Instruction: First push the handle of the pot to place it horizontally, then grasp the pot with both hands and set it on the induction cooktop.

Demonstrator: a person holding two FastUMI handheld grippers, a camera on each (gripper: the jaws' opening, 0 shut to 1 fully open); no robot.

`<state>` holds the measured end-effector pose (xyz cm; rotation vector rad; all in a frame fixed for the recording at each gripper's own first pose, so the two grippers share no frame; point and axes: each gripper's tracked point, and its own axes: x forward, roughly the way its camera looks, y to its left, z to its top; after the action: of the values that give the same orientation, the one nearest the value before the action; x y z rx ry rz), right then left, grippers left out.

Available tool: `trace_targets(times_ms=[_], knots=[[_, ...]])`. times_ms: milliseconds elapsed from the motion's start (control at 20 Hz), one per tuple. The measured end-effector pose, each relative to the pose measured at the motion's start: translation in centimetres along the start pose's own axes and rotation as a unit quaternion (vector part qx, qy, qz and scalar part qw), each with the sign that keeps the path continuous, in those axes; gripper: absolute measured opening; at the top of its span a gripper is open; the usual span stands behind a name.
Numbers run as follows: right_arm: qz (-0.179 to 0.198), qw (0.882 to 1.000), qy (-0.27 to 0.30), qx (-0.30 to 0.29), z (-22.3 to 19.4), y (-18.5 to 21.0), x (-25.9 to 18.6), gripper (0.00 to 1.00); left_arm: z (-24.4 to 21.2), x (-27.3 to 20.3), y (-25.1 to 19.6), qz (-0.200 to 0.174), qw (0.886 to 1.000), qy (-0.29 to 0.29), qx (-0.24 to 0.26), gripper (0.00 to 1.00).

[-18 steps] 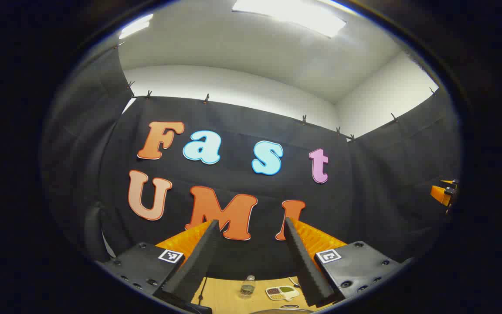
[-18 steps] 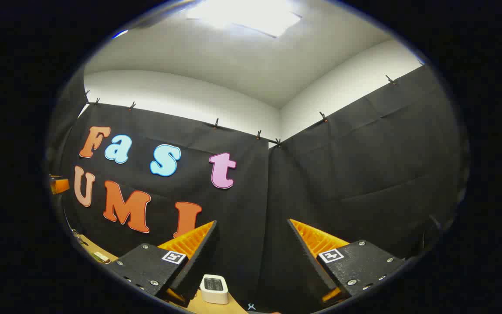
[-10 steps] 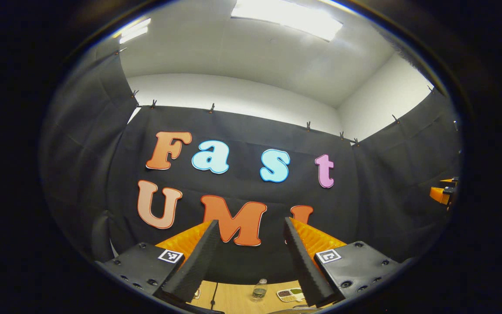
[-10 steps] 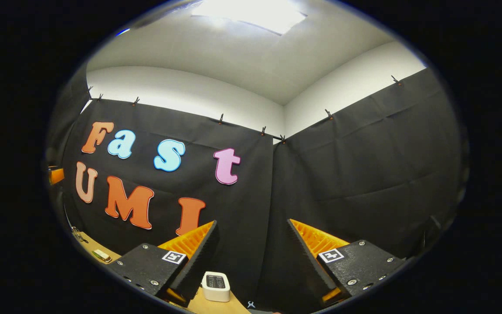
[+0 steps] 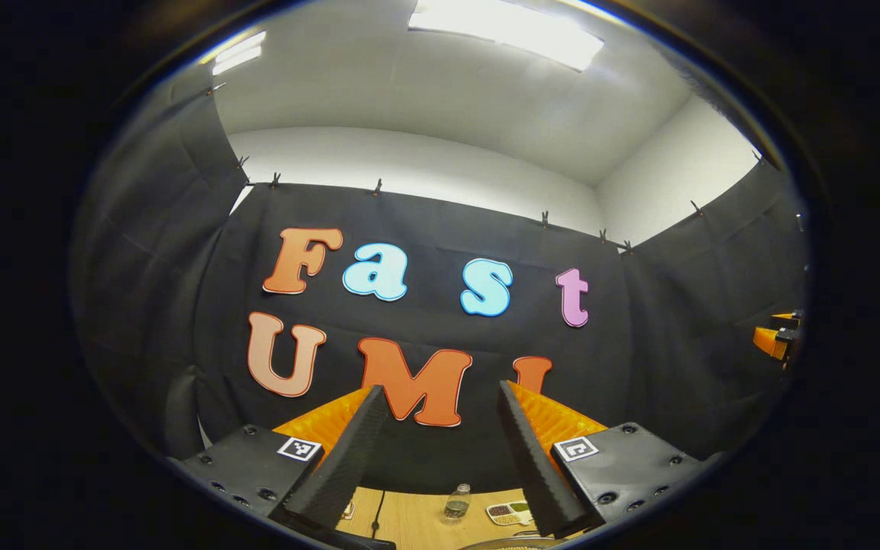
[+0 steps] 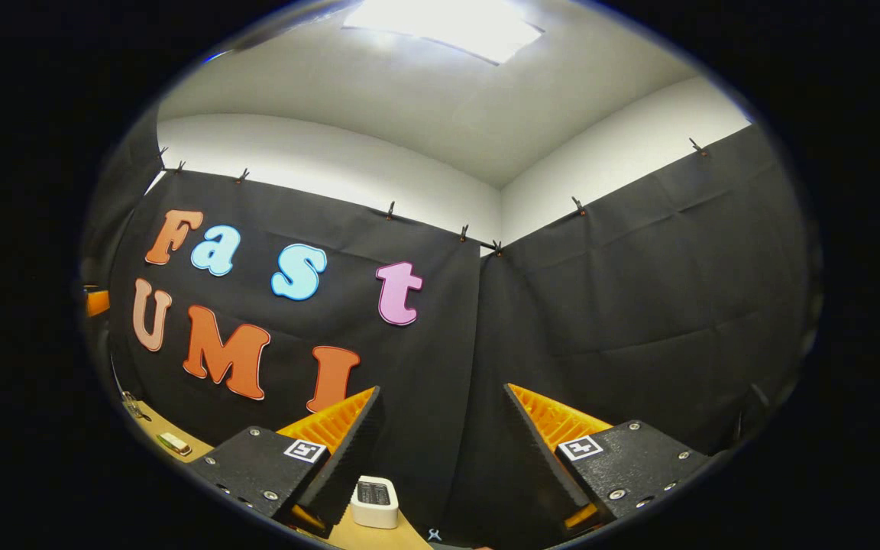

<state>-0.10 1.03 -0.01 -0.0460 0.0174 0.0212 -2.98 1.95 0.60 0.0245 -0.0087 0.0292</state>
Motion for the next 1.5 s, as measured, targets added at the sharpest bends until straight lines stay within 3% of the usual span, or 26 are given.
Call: trace_targets(times_ms=[100,150,200,350,450,500,550,600,650,700,800,1050,1300,1500], knots=[[0.001,1.000,0.004,-0.001,-0.3,-0.2,-0.1,0.94,-0.8,-0.3,-0.4,-0.003,1.000,0.011,0.004,0.98],[0.001,1.000,0.004,-0.002,-0.5,-0.4,-0.2,0.94,-1.3,-0.3,-0.8,-0.005,1.000,0.017,0.004,0.93],[-0.001,1.000,0.003,-0.005,-0.6,-0.6,-0.1,0.95,-2.0,-0.4,-1.2,-0.009,1.000,0.024,0.002,0.97],[0.003,1.000,0.006,-0.015,-1.1,-0.8,0.0,0.95,-5.9,-0.6,-2.1,-0.016,0.997,0.073,-0.014,0.88],[0.009,1.000,0.008,-0.018,-1.3,-0.8,0.1,0.95,-9.0,-1.1,-2.4,-0.013,0.993,0.118,-0.020,0.66],[0.011,1.000,0.008,-0.020,-1.5,-1.0,0.0,0.95,-10.5,-1.5,-2.5,-0.006,0.990,0.140,-0.021,0.61],[0.011,1.000,0.009,-0.021,-1.7,-1.2,0.1,0.94,-12.1,-1.5,-2.3,0.002,0.986,0.163,-0.021,0.39],[0.013,1.000,0.011,-0.022,-1.9,-1.4,0.0,0.94,-13.8,-1.9,-2.3,0.014,0.982,0.187,-0.020,0.30],[0.015,1.000,0.013,-0.023,-2.2,-1.6,-0.1,0.94,-16.0,-2.5,-2.7,0.018,0.976,0.216,-0.024,0.08],[0.017,0.999,0.015,-0.023,-2.5,-1.8,-0.1,0.94,-18.1,-3.3,-3.3,0.015,0.967,0.251,-0.033,0.09],[0.021,0.999,0.023,-0.021,-3.2,-2.1,-0.1,0.95,-22.9,-4.9,-4.1,0.022,0.943,0.327,-0.054,0.07],[0.034,0.999,0.033,-0.017,-4.7,-2.9,0.2,0.95,-32.6,-10.9,-6.5,0.048,0.858,0.504,-0.090,0.08],[0.046,0.998,0.044,-0.008,-6.4,-3.6,0.6,0.95,-38.5,-17.8,-8.6,0.065,0.775,0.617,-0.124,0.08],[0.051,0.997,0.053,0.000,-7.6,-4.0,0.8,0.95,-40.9,-22.2,-8.6,0.089,0.718,0.678,-0.130,0.08]])
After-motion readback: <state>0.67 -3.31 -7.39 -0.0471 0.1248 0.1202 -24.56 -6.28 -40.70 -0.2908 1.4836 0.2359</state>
